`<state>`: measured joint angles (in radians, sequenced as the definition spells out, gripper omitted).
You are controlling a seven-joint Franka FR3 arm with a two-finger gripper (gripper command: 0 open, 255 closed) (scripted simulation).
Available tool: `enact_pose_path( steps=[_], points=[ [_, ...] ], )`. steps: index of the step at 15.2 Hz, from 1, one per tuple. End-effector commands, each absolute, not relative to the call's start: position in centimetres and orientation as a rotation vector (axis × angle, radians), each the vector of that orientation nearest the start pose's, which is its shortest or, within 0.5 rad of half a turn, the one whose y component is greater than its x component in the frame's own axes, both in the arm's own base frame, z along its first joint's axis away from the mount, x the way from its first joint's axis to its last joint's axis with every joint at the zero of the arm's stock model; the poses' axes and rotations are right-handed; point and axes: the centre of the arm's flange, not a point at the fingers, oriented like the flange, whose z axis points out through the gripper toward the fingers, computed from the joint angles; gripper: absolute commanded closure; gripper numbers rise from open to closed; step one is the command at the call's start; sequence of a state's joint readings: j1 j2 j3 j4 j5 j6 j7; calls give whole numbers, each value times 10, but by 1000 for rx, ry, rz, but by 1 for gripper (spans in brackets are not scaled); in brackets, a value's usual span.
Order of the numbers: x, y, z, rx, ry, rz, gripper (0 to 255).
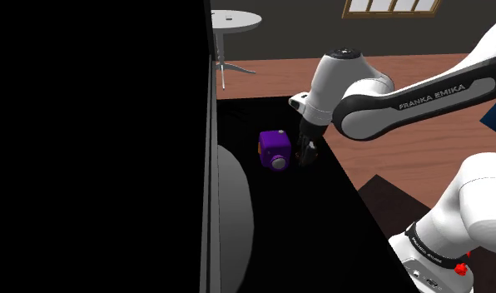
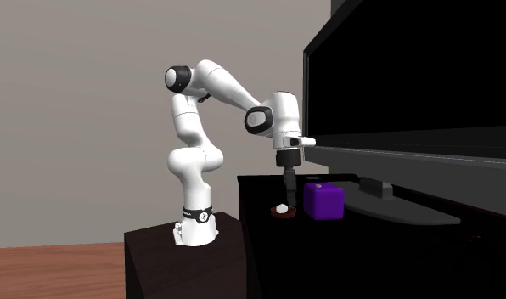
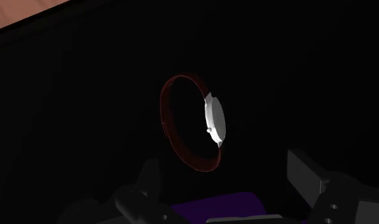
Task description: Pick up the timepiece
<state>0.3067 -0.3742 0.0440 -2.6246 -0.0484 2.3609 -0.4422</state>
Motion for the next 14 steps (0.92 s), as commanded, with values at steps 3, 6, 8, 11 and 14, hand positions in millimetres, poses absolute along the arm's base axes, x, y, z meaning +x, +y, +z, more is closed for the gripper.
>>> enact_pose_path(
  steps=[3,6,8,11,14],
  points=[
    [386,140,380,-2927,-1278,-172,255],
    [386,140,380,-2927,-1278,-172,255],
    [386,140,380,-2927,-1278,-172,255],
    [386,140,379,-2927,-1278,-172,255],
    [386,140,394,-2927,-1278,-172,255]
  ],
)
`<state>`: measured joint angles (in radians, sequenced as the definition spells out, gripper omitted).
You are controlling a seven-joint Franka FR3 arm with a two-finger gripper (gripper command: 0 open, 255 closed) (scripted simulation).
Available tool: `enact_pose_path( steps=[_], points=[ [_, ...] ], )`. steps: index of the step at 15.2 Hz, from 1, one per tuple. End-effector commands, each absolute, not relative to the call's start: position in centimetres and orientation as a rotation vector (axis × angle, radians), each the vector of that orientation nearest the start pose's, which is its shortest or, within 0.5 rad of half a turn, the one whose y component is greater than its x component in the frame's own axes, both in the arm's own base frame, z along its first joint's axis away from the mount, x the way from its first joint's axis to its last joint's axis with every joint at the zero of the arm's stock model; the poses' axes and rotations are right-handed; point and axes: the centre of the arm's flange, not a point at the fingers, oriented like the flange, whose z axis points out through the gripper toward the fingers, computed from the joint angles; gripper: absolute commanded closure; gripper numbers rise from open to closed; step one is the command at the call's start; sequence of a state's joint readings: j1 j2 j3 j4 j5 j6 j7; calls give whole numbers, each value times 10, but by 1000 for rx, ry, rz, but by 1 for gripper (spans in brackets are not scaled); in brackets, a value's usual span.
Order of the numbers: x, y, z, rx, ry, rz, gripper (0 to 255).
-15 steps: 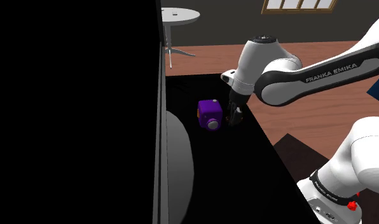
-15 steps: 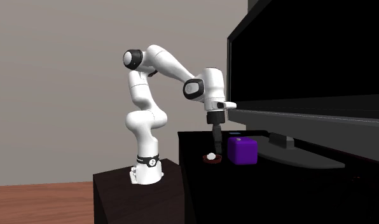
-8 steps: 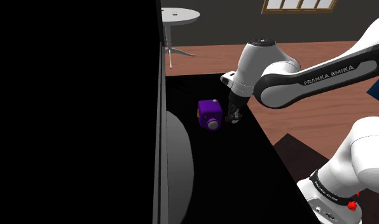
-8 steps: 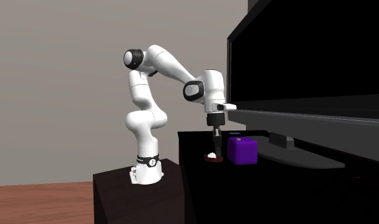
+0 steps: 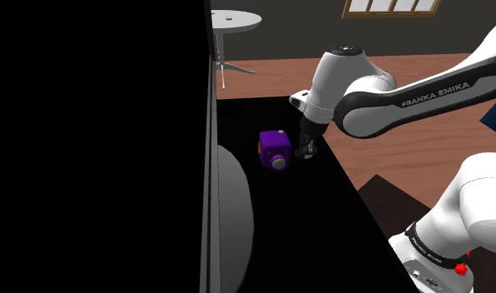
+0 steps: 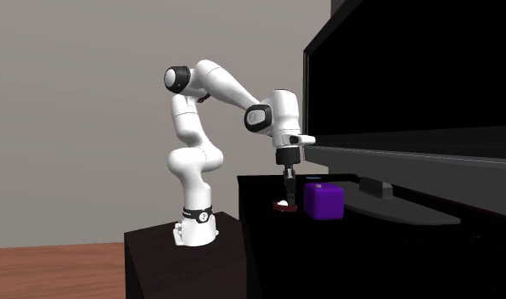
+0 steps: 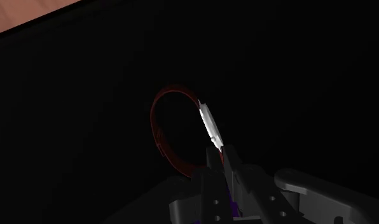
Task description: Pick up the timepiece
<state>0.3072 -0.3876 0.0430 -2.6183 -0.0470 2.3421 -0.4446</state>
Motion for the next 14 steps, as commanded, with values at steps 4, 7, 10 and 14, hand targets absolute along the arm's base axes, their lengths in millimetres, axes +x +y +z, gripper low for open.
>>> enact_pose_path(
  steps=[4,7,10,14],
  points=[
    [386,140,416,-2927,-1278,-172,255],
    [386,140,431,-2927,-1278,-172,255],
    [386,140,447,-2927,-1278,-172,255],
    [386,140,459,-2927,-1278,-172,255]
  ],
)
